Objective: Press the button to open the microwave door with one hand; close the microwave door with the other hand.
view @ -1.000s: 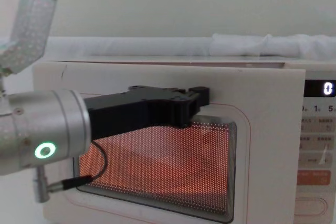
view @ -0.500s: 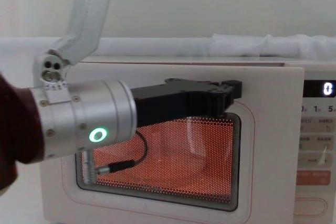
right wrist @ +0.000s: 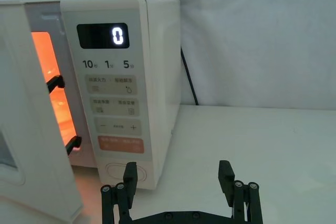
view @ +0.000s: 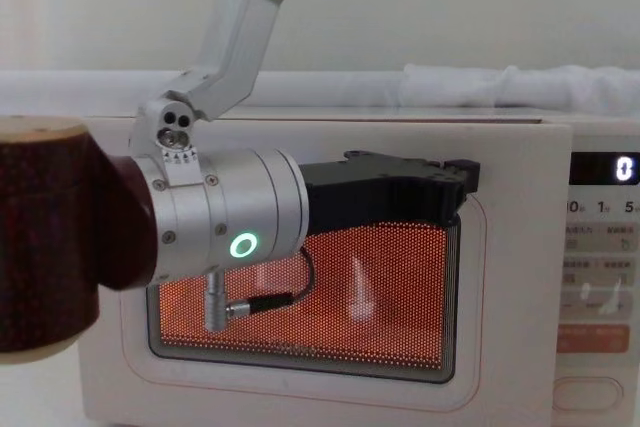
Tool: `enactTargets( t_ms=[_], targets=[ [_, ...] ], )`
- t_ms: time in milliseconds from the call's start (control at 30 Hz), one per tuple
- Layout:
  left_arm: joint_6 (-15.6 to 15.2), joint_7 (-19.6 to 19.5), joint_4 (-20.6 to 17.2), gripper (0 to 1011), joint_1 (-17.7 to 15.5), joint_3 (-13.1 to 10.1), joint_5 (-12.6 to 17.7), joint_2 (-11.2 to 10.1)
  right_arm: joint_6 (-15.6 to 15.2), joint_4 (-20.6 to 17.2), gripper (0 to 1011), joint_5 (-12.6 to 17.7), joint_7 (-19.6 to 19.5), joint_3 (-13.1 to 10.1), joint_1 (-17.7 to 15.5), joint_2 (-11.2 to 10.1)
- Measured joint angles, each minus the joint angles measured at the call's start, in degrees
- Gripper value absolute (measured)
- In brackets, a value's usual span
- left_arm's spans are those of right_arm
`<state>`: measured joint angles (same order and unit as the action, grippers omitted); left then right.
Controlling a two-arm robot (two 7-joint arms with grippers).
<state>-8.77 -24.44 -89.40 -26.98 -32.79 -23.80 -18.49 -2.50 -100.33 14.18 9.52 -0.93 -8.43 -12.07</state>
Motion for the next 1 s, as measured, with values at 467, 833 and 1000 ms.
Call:
enactTargets(
  t_ms=[467,833,1000],
  targets=[
    [-1.75,2.24,0.56,0,-0.94,0.74,2.94,2.04,0.0,0.0,1000,0.0,0.0,0.0,0.0,0.0],
    [-2.97,3.27,3.33,0,-2.17,1.89,2.82,4.67,0.0,0.0,1000,0.0,0.0,0.0,0.0,0.0],
    [-3.14,3.41,4.86,0,-2.84,2.25,2.95,5.51,0.0,0.0,1000,0.0,0.0,0.0,0.0,0.0]
  ],
)
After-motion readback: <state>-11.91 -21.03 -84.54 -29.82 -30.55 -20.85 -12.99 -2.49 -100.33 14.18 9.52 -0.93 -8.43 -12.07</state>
